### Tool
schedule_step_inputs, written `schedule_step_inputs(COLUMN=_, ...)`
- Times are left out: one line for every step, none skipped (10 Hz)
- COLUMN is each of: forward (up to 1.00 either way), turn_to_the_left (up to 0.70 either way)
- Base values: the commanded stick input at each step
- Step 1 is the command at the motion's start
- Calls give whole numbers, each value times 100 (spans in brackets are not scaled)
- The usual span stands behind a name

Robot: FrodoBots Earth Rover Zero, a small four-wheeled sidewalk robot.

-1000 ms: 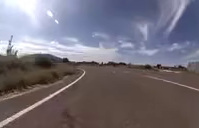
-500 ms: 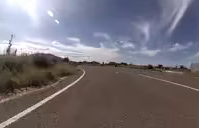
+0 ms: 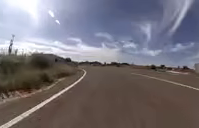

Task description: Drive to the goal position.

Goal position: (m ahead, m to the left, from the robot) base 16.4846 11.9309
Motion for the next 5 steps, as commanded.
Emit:
schedule_step_inputs(forward=100, turn_to_the_left=0)
schedule_step_inputs(forward=100, turn_to_the_left=0)
schedule_step_inputs(forward=100, turn_to_the_left=0)
schedule_step_inputs(forward=100, turn_to_the_left=0)
schedule_step_inputs(forward=100, turn_to_the_left=0)
